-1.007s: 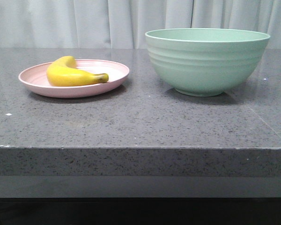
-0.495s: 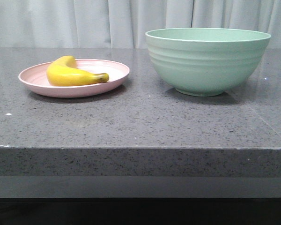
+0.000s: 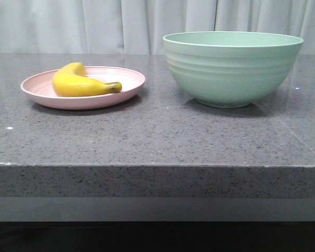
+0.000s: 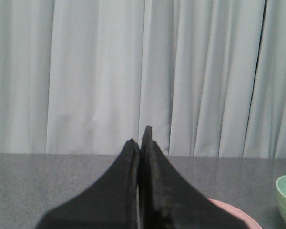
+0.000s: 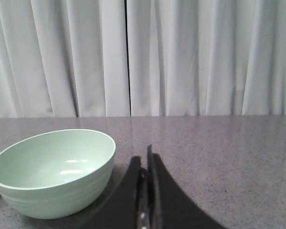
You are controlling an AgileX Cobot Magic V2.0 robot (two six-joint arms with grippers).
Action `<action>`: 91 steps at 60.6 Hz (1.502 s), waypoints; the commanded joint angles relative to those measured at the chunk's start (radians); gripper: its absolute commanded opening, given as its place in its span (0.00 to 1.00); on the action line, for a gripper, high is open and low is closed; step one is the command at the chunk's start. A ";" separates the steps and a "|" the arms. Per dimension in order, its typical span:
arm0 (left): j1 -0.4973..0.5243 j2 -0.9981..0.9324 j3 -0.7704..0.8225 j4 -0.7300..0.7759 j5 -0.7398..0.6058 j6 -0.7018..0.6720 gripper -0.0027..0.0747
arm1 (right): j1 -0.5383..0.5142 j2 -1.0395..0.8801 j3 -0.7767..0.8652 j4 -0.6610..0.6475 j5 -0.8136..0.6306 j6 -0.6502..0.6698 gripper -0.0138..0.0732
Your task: Transfer banana from pink plate to green bowl
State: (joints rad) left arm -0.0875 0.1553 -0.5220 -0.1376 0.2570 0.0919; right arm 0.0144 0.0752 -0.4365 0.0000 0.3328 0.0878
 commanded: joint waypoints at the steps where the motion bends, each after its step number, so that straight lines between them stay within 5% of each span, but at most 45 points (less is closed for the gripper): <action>1: -0.006 0.092 -0.123 -0.007 0.072 -0.010 0.01 | -0.005 0.092 -0.116 -0.016 0.044 -0.010 0.08; 16: -0.006 0.276 -0.242 -0.007 0.278 -0.010 0.01 | -0.005 0.314 -0.292 -0.016 0.329 -0.010 0.08; 48: -0.006 0.388 -0.224 -0.022 0.270 -0.010 0.01 | -0.005 0.450 -0.243 -0.015 0.359 -0.010 0.08; 53: -0.006 0.394 -0.224 -0.022 0.270 -0.008 0.08 | -0.005 0.450 -0.243 -0.015 0.356 -0.010 0.09; 60: -0.006 0.404 -0.224 -0.021 0.266 -0.004 0.36 | -0.005 0.450 -0.243 -0.015 0.356 -0.010 0.24; 69: -0.006 0.406 -0.224 -0.015 0.247 -0.004 0.69 | -0.005 0.450 -0.243 -0.015 0.356 -0.010 0.62; 76: -0.006 0.413 -0.226 -0.015 0.249 -0.004 0.71 | -0.005 0.450 -0.243 -0.015 0.357 -0.010 0.81; 91: -0.006 0.515 -0.312 -0.092 0.356 -0.003 0.71 | -0.005 0.450 -0.243 0.000 0.353 -0.010 0.82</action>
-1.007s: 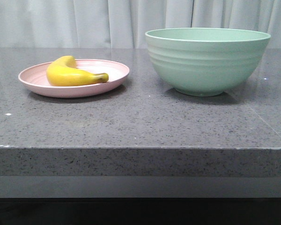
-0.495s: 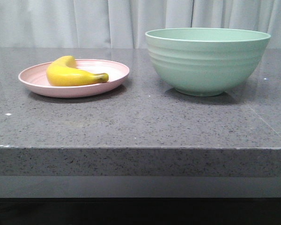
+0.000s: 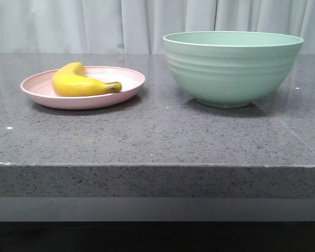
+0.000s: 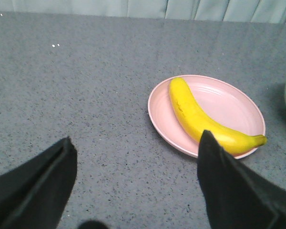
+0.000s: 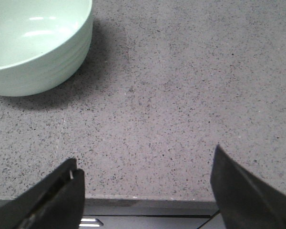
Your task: Transfer banana from pink plate to green bowl
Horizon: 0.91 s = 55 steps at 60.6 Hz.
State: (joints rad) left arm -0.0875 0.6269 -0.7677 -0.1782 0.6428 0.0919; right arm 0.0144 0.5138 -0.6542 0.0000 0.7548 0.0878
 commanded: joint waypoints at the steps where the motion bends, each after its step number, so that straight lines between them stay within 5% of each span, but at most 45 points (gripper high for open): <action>1: -0.006 0.058 -0.075 -0.056 -0.020 -0.003 0.71 | -0.005 0.012 -0.026 0.000 -0.071 -0.010 0.82; 23: -0.011 0.350 -0.275 -0.151 0.135 0.004 0.71 | -0.005 0.012 -0.026 0.006 -0.121 -0.010 0.82; 55: -0.246 0.773 -0.576 -0.145 0.226 -0.024 0.71 | -0.005 0.012 -0.026 0.017 -0.194 -0.010 0.82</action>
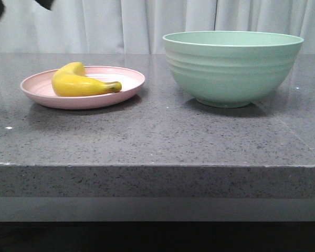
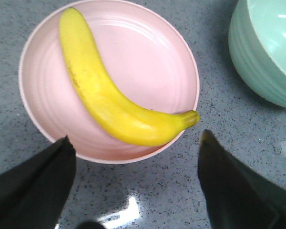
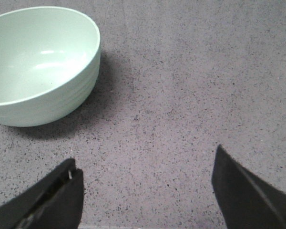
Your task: Transfer banana from pink plate to green bowl
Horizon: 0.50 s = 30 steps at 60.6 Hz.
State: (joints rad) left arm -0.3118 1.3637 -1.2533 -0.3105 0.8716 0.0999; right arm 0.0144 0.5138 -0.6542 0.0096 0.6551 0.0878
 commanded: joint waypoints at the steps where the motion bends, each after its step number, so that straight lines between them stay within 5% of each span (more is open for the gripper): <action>1: -0.024 0.049 -0.102 -0.010 0.011 -0.039 0.71 | -0.005 0.012 -0.026 0.007 -0.096 -0.010 0.82; 30: -0.091 0.372 -0.415 0.194 0.259 -0.333 0.71 | -0.005 0.012 -0.026 0.009 -0.094 -0.010 0.82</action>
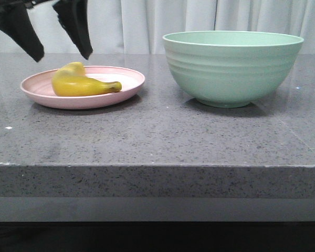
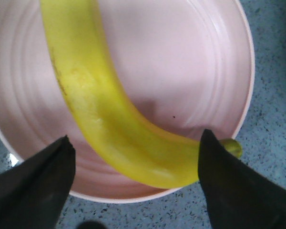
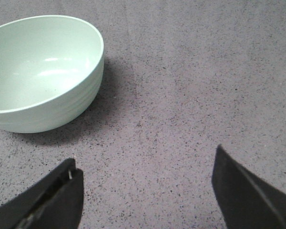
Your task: Transfer banana from pink plate to green bowl
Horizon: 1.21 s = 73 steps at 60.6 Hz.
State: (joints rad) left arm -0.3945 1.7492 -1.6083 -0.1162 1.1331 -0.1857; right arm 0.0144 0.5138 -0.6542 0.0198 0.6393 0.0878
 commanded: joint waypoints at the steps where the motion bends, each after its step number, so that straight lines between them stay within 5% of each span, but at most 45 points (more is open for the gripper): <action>1: -0.008 -0.010 -0.062 0.000 0.001 -0.049 0.71 | -0.005 0.012 -0.026 -0.001 -0.078 -0.010 0.82; 73: 0.005 0.108 -0.085 0.078 -0.034 -0.146 0.68 | -0.005 0.012 -0.026 0.022 -0.077 -0.010 0.82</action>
State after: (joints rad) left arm -0.3910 1.9096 -1.6624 -0.0371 1.1224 -0.3199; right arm 0.0144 0.5138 -0.6542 0.0372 0.6387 0.0878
